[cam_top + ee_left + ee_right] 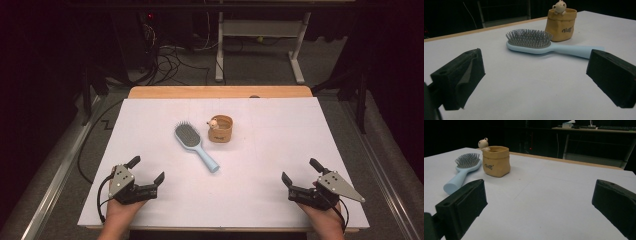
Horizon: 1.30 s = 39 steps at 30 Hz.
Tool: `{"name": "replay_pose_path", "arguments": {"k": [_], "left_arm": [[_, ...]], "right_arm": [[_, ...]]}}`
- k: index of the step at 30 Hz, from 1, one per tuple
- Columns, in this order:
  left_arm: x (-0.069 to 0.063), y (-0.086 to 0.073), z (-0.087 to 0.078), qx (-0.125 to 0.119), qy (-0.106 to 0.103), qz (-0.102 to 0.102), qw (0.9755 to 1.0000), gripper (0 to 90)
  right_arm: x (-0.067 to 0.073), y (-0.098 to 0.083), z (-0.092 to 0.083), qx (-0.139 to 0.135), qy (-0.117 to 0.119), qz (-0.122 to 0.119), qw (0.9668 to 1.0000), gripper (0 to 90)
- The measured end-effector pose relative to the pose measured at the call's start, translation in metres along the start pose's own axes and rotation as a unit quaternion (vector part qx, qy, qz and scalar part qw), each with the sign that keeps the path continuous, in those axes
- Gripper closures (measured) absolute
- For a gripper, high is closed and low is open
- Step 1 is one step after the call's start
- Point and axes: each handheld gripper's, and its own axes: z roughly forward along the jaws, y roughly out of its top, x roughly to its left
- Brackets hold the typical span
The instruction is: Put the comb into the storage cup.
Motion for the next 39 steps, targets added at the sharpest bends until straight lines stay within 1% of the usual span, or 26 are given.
{"name": "replay_pose_path", "arguments": {"k": [1,4,7,9,10,12,14,15,17,21,24,25,27,29,30,32,33,34,36,39], "left_arm": [[0.000,0.000,0.000,0.000,0.000,0.000,1.0000,3.9],[0.002,0.000,0.000,-0.001,0.000,-0.008,1.0000,5.1],[0.003,0.000,0.000,0.004,0.000,-0.005,1.0000,5.1],[0.004,0.000,0.000,0.005,-0.002,-0.005,1.0000,4.9],[0.004,0.000,0.002,0.010,-0.002,-0.009,0.9999,4.9],[0.003,0.000,0.002,0.010,0.000,-0.004,0.9999,4.8],[0.003,0.000,0.002,0.011,-0.003,-0.004,0.9999,4.7],[0.003,0.000,0.003,0.013,-0.008,-0.006,0.9999,4.3],[0.003,0.000,0.003,0.014,-0.008,-0.007,0.9998,4.0],[0.003,0.000,0.004,0.018,-0.018,-0.014,0.9996,2.9],[0.003,0.000,0.004,0.017,-0.019,-0.014,0.9996,2.4],[0.003,0.001,0.005,0.020,-0.021,-0.017,0.9994,2.3],[0.004,0.001,0.006,0.028,-0.025,-0.026,0.9990,1.9],[0.004,0.001,0.006,0.030,-0.026,-0.024,0.9989,1.9],[0.004,0.001,0.006,0.029,-0.025,-0.021,0.9991,1.9],[0.004,0.002,0.005,0.027,-0.023,-0.017,0.9992,1.8],[0.002,0.002,0.004,0.013,-0.018,-0.008,0.9997,1.8],[0.002,0.003,0.004,0.010,-0.018,-0.005,0.9998,1.8],[0.002,0.003,0.004,0.007,-0.015,-0.004,0.9999,1.8],[0.003,0.002,0.005,0.006,-0.010,-0.005,0.9999,1.5]], "right_arm": [[0.000,0.000,0.000,0.000,0.000,0.000,1.0000,0.3],[0.001,0.000,0.000,0.002,0.000,0.001,1.0000,0.3],[0.002,0.000,0.000,0.003,0.001,-0.004,1.0000,0.3],[0.002,0.000,0.000,0.002,0.001,-0.002,1.0000,0.3],[0.002,0.000,0.000,0.003,0.000,-0.002,1.0000,0.3],[0.001,0.000,0.000,0.003,0.000,-0.001,1.0000,0.3],[0.001,0.000,0.000,0.003,-0.001,0.001,1.0000,0.3],[0.001,0.000,0.000,0.003,-0.001,0.002,1.0000,0.3],[0.001,0.000,0.000,0.004,-0.002,0.003,1.0000,0.2],[0.002,0.000,0.000,0.006,0.000,0.000,1.0000,0.2],[0.002,0.000,0.000,0.007,0.000,0.000,1.0000,0.3],[0.002,0.000,0.001,0.009,0.000,0.001,1.0000,0.3],[0.002,0.000,0.002,0.014,0.000,0.003,0.9999,0.3],[0.002,0.000,0.002,0.019,0.000,0.004,0.9998,0.3],[0.003,0.000,0.003,0.024,-0.001,0.006,0.9997,0.3],[0.003,0.000,0.003,0.029,0.000,0.005,0.9996,0.3],[0.003,0.001,0.004,0.039,-0.002,0.005,0.9992,0.2],[0.003,0.001,0.005,0.042,-0.001,0.003,0.9991,0.3],[0.004,0.002,0.007,0.053,-0.001,0.005,0.9986,0.2],[0.004,0.004,0.011,0.080,-0.003,0.004,0.9968,0.2]]}}
